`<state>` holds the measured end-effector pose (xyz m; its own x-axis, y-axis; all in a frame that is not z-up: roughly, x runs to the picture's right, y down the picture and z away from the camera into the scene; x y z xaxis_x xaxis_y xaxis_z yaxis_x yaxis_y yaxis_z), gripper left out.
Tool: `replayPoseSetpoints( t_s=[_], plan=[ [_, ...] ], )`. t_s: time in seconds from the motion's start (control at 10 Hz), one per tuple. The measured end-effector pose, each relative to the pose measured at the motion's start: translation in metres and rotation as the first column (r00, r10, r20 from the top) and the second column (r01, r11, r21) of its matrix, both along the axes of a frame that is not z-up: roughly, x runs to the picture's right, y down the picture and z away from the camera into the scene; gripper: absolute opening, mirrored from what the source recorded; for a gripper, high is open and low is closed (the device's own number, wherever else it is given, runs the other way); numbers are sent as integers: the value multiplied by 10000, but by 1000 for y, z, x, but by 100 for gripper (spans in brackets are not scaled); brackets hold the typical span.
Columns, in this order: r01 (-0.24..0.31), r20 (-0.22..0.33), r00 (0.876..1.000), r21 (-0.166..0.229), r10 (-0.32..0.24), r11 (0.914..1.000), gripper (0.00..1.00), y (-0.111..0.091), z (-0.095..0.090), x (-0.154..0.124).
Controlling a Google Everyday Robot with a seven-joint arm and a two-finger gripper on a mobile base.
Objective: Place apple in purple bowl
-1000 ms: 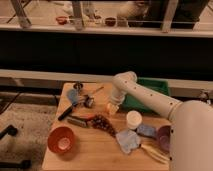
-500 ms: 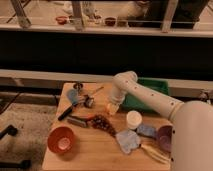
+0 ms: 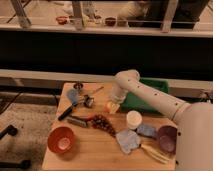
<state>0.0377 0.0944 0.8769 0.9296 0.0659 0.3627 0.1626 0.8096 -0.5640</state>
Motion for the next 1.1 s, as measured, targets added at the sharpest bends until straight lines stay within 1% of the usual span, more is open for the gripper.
replayPoseSetpoints(
  t_s=[0.2, 0.4, 0.6, 1.1],
  plan=[
    [-142, 205, 9997, 96, 140, 9999, 0, -6, -13, 3],
    [-260, 487, 9985, 233, 248, 9994, 0, -12, -32, 6],
    [-332, 715, 9970, 328, 308, 9989, 0, -15, -47, 8],
    [-288, 1342, 9907, 414, 230, 9987, 0, -9, -76, 3]
  ],
)
